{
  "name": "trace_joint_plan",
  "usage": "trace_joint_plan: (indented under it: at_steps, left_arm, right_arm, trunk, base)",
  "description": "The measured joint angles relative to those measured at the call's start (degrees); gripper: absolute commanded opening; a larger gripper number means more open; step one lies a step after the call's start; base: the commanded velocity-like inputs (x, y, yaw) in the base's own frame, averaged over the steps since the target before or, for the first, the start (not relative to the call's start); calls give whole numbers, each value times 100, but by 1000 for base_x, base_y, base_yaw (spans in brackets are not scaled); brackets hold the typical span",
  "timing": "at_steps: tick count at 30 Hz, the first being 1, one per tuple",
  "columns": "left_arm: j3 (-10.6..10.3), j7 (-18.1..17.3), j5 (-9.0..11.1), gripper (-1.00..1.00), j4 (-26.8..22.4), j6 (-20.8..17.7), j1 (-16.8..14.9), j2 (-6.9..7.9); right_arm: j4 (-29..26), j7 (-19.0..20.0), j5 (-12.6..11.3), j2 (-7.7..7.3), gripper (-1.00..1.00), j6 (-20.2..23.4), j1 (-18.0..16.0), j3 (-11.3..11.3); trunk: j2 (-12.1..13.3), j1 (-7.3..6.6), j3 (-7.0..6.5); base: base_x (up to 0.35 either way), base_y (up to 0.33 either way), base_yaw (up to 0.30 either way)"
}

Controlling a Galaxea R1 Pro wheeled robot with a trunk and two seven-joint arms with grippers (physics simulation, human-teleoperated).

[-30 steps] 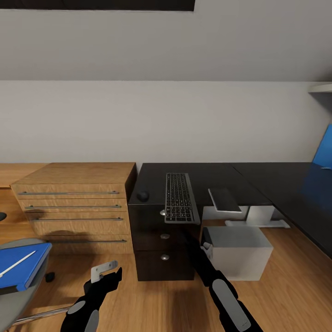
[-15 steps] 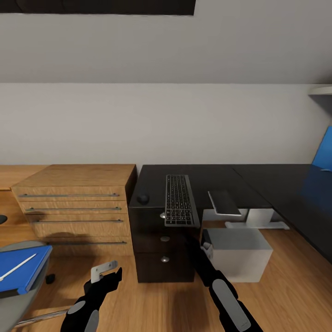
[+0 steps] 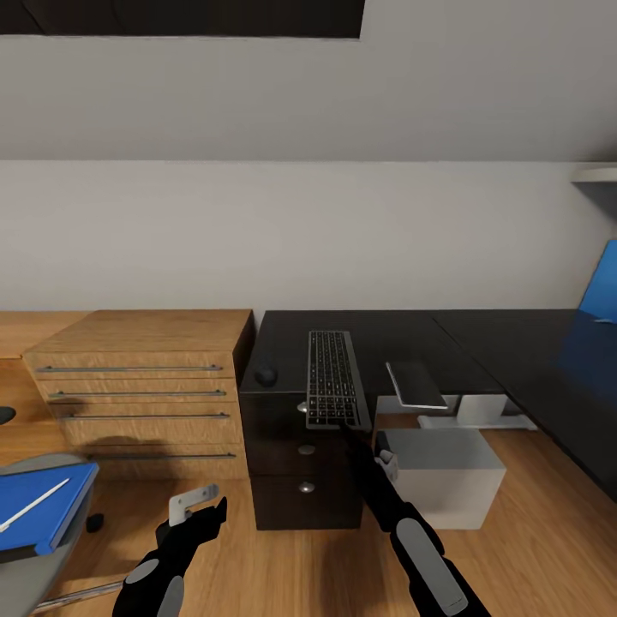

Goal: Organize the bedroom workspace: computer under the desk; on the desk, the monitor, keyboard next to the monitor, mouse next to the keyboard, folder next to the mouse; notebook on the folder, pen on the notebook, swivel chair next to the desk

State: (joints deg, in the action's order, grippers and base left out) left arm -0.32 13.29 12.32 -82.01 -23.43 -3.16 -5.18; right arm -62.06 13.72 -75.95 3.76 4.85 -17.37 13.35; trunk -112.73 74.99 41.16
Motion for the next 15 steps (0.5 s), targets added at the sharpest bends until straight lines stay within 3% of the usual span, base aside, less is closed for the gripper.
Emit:
trace_joint_plan:
  at_steps: [5,15]
  left_arm:
    - [0,0,0,100,0,0,2,0]
    - [0,0,-5,100,2,1,3,0]
  right_arm:
    - [0,-2,-1,-5,100,-1,0,-4]
    - [0,-3,0,-7,100,-1,0,-5]
  trunk:
    - [0,0,0]
    - [0,0,0]
  base:
    - [2,0,0]
    - [113,0,0]
